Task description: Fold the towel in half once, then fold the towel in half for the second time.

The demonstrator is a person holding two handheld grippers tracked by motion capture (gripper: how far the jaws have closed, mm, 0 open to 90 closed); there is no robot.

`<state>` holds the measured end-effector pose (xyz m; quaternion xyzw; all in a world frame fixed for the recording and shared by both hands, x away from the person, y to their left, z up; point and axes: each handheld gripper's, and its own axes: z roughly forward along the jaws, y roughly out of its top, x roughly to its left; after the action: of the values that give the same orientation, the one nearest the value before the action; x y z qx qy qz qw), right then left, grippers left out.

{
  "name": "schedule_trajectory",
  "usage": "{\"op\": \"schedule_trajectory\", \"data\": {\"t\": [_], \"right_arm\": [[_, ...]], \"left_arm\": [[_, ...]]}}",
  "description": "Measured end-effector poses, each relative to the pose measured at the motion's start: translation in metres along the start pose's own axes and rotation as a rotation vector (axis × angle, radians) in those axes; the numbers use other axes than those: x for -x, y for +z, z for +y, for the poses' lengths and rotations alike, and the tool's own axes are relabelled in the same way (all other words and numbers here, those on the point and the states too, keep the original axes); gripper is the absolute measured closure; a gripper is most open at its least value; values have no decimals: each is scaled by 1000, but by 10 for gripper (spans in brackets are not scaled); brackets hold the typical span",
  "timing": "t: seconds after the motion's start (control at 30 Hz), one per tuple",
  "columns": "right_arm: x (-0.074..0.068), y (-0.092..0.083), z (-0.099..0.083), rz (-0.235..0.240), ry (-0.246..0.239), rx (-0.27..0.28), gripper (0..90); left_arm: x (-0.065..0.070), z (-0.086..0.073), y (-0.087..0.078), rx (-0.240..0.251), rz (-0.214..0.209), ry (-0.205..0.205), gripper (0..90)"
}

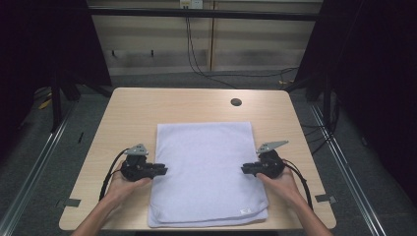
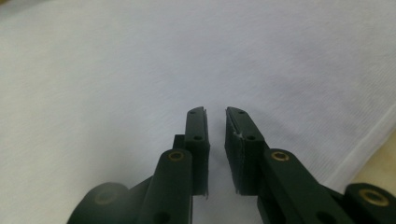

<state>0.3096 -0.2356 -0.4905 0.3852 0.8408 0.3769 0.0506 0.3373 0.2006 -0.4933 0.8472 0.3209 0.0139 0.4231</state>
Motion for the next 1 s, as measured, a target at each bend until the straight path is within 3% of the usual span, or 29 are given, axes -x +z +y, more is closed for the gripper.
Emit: {"op": "schedule_trajectory", "data": {"t": [0.07, 0.13, 0.2, 0.27, 0.47, 0.57, 0.63, 0.7, 0.8, 1.0], "right_arm": [[4, 9, 4, -29, 0, -13, 776], [3, 13, 4, -27, 10, -8, 763], [-2, 9, 1, -24, 2, -30, 765], [-9, 5, -7, 4, 10, -29, 768], [-37, -11, -27, 47, -19, -71, 770], [-45, -14, -30, 69, -32, -89, 759], [-50, -17, -32, 92, -31, -117, 742], [-50, -19, -31, 108, -35, -131, 715], [-40, -22, -22, 92, -32, -78, 702], [11, -24, 6, 1, 39, 52, 689]], "left_arm": [[-4, -2, 5, -30, 27, -20, 732], [-2, -7, 4, -28, 29, -2, 734], [2, -10, -2, -56, 12, 1, 744], [6, -17, -6, -46, 2, -13, 751], [33, -37, -22, -75, -47, 8, 768], [42, -40, -28, -86, -69, 14, 722], [43, -41, -33, -72, -95, 11, 702], [39, -39, -35, -51, -86, 1, 676], [23, -30, -33, -24, -36, -21, 659], [-11, -4, -27, 11, 44, -49, 662]]}}
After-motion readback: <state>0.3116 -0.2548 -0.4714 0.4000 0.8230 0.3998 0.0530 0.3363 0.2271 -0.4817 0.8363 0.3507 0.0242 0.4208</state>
